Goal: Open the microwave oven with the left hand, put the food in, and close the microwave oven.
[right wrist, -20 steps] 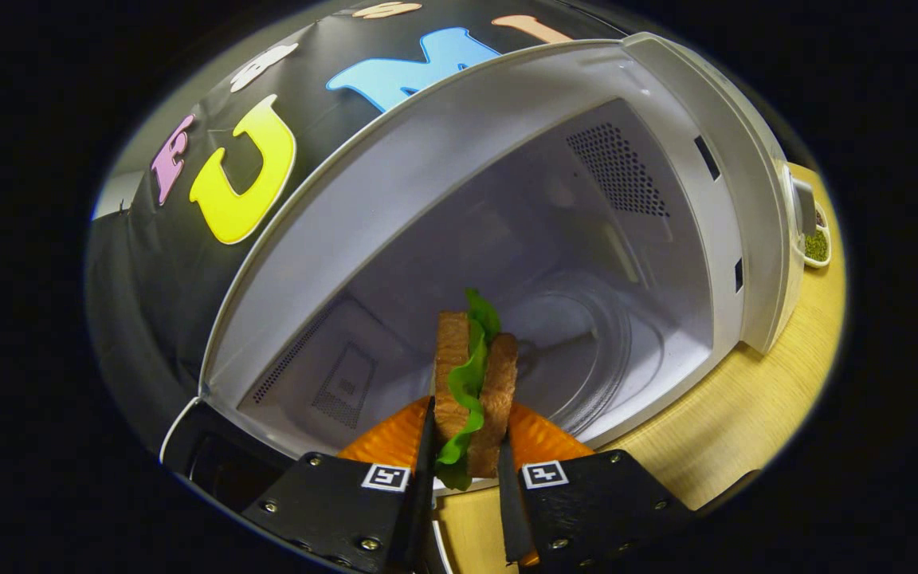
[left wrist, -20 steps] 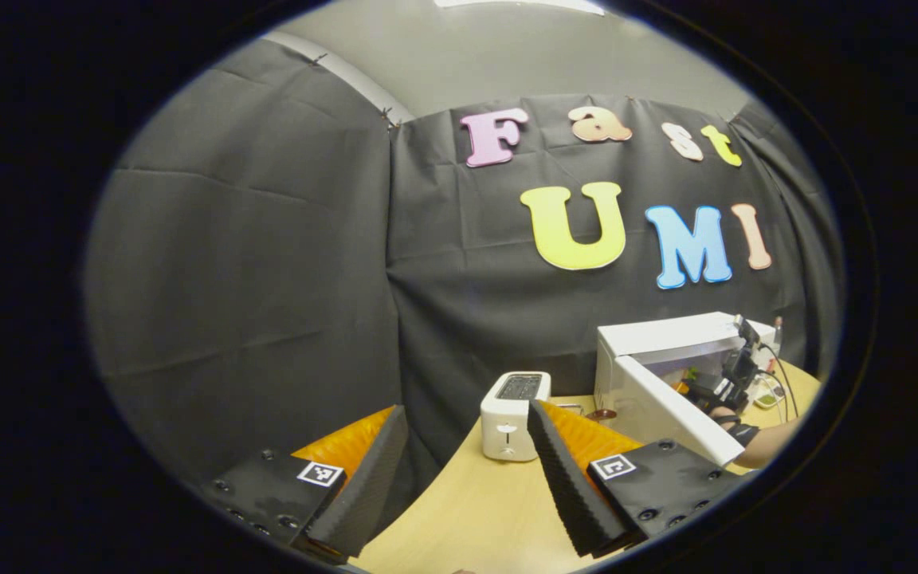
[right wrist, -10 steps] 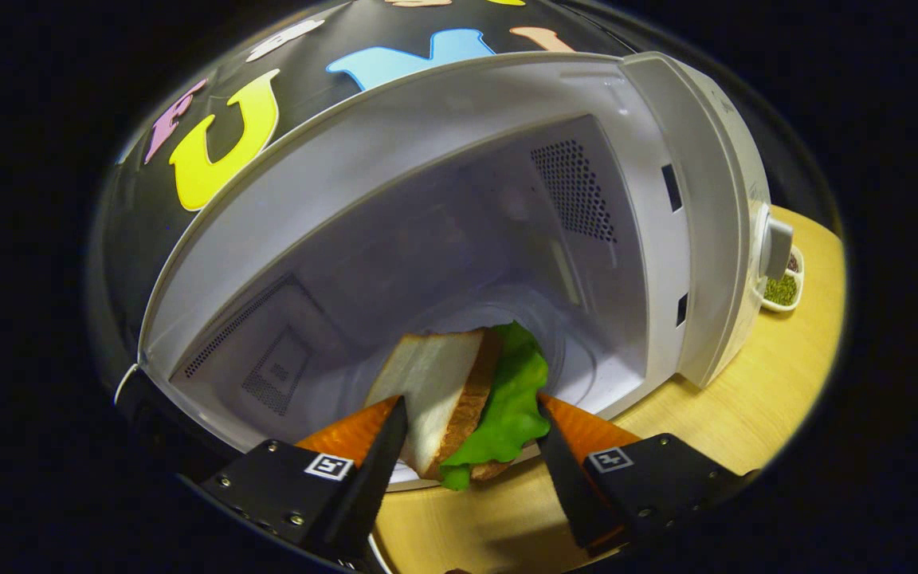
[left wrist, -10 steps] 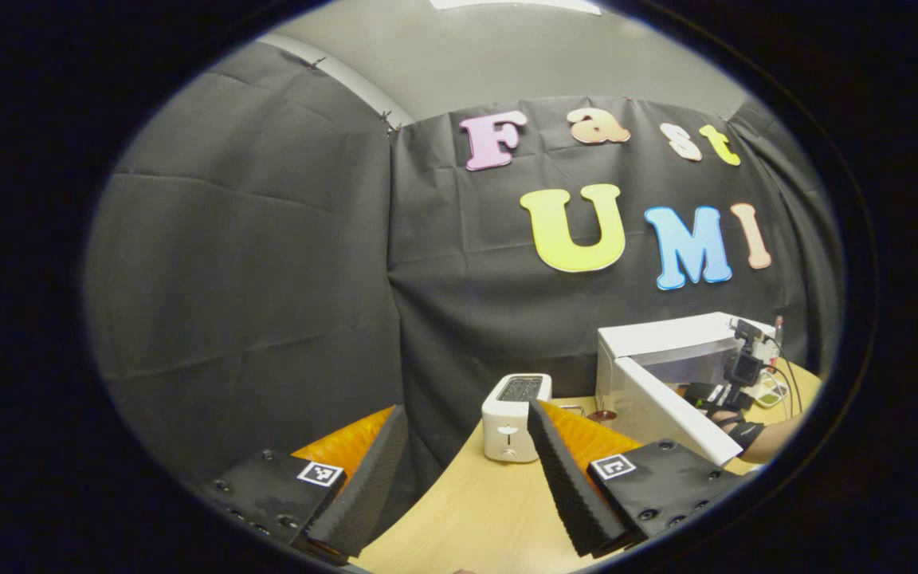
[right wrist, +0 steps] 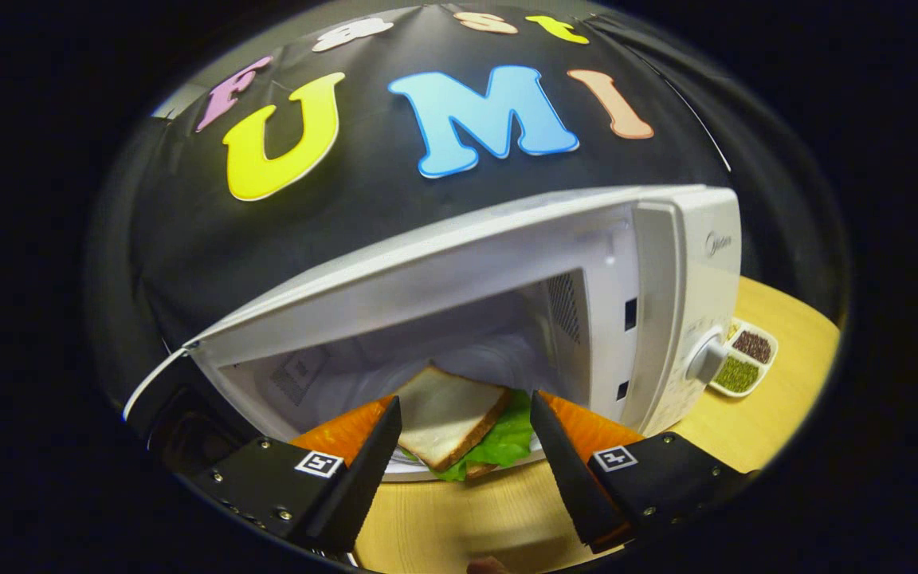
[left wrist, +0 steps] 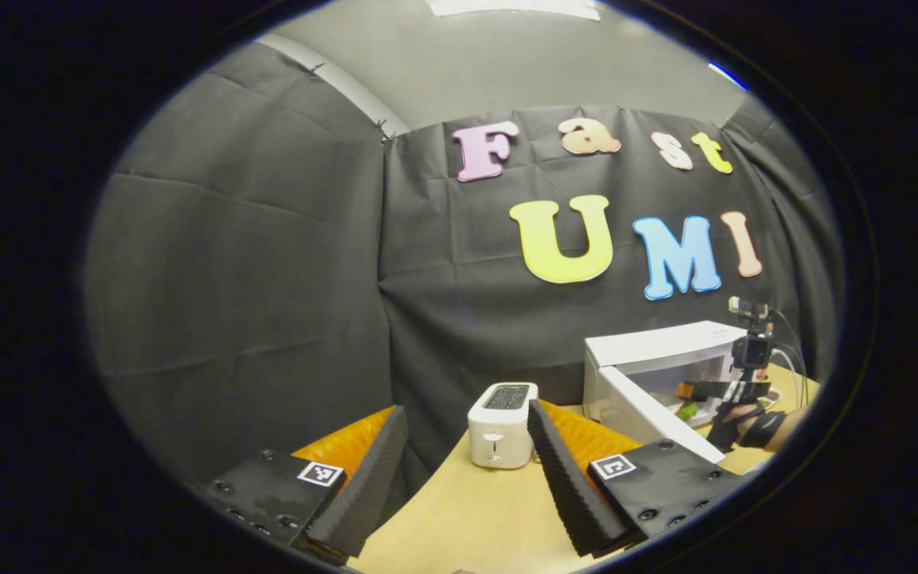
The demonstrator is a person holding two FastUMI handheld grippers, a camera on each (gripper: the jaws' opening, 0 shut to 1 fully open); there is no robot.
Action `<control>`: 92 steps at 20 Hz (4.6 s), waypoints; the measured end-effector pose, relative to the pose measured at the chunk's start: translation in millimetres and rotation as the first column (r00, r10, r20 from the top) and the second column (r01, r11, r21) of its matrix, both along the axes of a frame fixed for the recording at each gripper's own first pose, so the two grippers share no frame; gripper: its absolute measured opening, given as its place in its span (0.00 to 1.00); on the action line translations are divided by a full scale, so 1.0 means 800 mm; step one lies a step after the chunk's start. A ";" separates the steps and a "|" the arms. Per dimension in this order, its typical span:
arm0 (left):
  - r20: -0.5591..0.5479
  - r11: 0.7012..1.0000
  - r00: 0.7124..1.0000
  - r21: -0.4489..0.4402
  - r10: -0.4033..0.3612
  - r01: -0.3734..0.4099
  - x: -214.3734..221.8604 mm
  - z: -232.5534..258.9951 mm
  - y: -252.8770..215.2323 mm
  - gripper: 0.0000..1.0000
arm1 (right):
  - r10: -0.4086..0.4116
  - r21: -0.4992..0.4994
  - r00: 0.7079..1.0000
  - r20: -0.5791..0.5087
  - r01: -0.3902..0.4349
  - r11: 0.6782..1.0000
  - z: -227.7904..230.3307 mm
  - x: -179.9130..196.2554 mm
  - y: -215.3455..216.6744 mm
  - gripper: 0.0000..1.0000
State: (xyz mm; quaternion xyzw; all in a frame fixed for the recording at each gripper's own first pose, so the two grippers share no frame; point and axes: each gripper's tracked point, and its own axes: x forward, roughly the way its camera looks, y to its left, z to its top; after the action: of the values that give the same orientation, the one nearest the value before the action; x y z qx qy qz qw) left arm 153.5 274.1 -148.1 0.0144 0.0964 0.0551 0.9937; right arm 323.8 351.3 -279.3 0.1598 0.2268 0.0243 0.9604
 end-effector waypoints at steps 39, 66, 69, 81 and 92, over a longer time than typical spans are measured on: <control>-0.269 0.997 0.962 -0.072 -0.058 0.040 -0.035 -0.173 -0.191 0.07 | 0.044 -0.171 0.902 0.429 0.033 0.985 0.310 -0.291 -0.346 0.98; -0.230 0.850 0.818 -0.148 -0.527 0.506 0.055 -0.159 -0.483 0.10 | -0.062 -0.200 0.930 0.362 0.143 0.969 0.297 -0.293 -0.419 0.98; -0.218 0.827 0.798 -0.165 -0.562 0.538 0.078 -0.160 -0.501 0.07 | -0.093 -0.197 0.931 0.354 0.172 0.965 0.295 -0.286 -0.421 0.98; -0.177 0.773 0.754 -0.199 -0.632 0.602 0.153 -0.178 -0.558 0.07 | -0.187 -0.239 0.928 0.323 0.271 0.932 0.284 -0.272 -0.429 0.98; -0.140 0.788 0.780 -0.205 -0.610 0.580 0.223 -0.191 -0.585 0.14 | -0.202 -0.272 0.933 0.298 0.286 0.919 0.277 -0.251 -0.425 0.98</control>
State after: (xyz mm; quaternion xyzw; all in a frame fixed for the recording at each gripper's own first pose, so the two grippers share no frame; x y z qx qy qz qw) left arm 332.1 -193.7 -300.5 -0.0255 0.1895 -0.2714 0.9433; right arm 123.3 11.5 -58.0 0.0290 0.0761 -0.1116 0.9904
